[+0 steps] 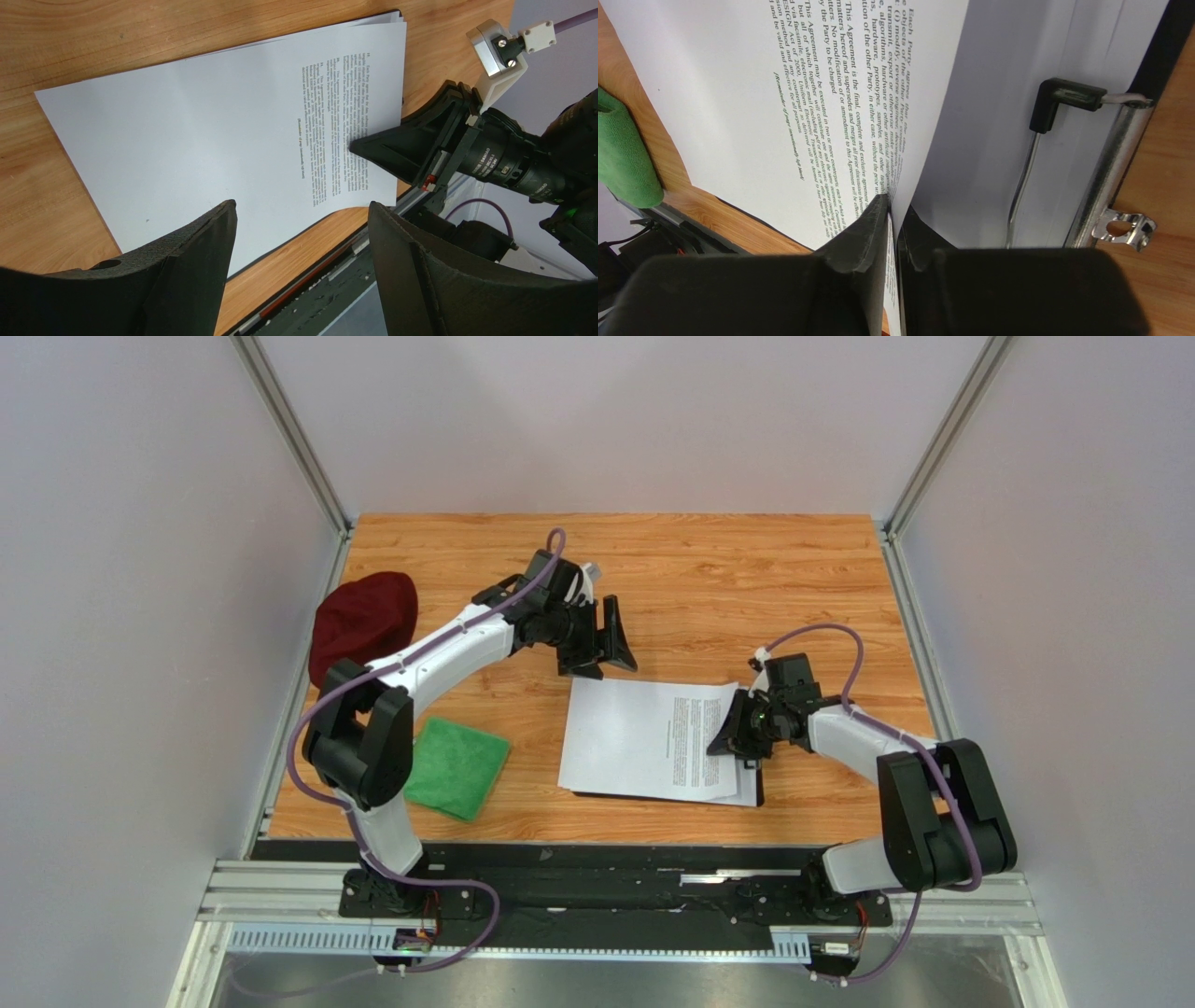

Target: Put the files into the folder

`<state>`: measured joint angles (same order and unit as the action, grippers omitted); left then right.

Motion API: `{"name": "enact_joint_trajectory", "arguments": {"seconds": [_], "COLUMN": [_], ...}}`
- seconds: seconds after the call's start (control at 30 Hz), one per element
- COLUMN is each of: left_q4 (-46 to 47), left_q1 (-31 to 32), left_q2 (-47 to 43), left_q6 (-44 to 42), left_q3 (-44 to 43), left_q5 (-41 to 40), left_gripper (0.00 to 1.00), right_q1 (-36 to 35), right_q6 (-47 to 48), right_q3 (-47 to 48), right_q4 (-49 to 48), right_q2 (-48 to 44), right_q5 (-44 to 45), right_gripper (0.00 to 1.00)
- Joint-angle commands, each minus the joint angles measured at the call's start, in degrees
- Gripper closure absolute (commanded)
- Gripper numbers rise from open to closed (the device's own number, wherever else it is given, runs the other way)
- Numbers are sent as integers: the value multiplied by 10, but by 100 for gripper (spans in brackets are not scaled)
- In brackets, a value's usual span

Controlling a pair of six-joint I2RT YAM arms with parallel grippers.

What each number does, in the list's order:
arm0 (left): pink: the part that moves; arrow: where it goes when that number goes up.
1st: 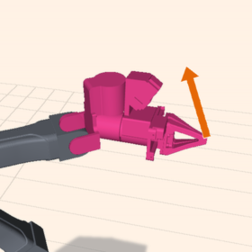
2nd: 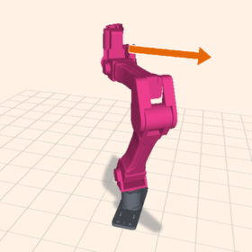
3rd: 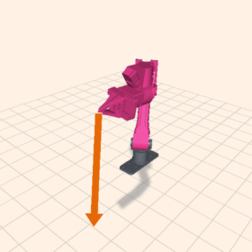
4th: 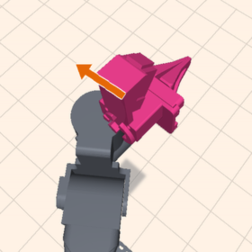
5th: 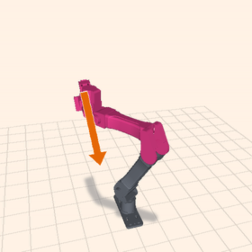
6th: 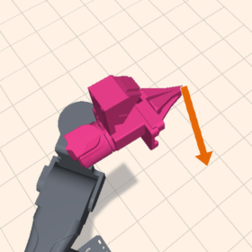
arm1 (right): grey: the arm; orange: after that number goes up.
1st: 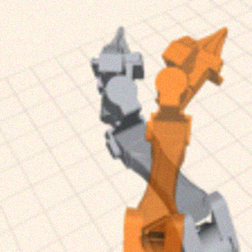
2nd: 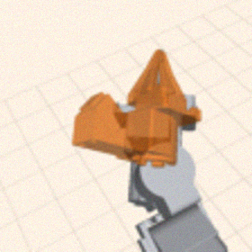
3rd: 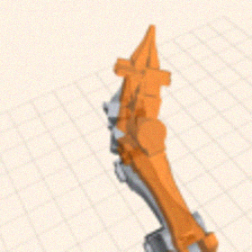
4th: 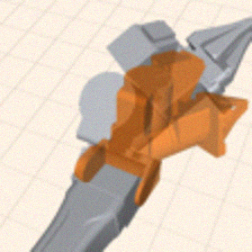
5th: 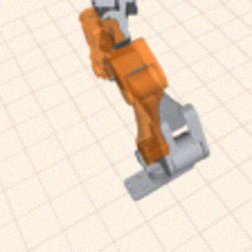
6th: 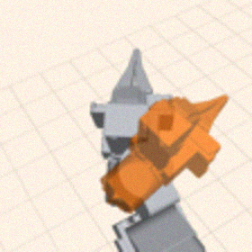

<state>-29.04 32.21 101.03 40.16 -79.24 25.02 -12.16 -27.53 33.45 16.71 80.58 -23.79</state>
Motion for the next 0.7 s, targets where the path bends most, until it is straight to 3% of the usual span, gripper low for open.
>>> {"name": "enact_joint_trajectory", "arguments": {"seconds": [0.0, 0.1, 0.2, 0.4, 0.57, 0.67], "left_q4": [21, 25, 29, 42, 64, 81], "left_q1": [10, 15, 24, 49, 64, 70], "left_q2": [10, 17, 26, 57, 107, 131], "left_q6": [4, 6, 9, 18, 33, 52], "left_q3": [-25, -28, -33, -43, -63, -72], "left_q5": [11, 11, 13, 12, 25, 34], "left_gripper": [23, 23, 23, 23, 23, 25], "right_q1": [3, 3, 3, 3, 3, 3], "right_q6": [27, 36, 44, 37, 31, 43], "right_q3": [34, 65, 105, 144, 163, 174], "right_q4": [15, 65, 159, 261, 264, 253], "right_q2": [-3, -9, -16, -72, -42, 3], "right_q5": [18, 43, 83, 221, 300, 307], "right_gripper": [71, 53, 45, 30, 33, 50]}}
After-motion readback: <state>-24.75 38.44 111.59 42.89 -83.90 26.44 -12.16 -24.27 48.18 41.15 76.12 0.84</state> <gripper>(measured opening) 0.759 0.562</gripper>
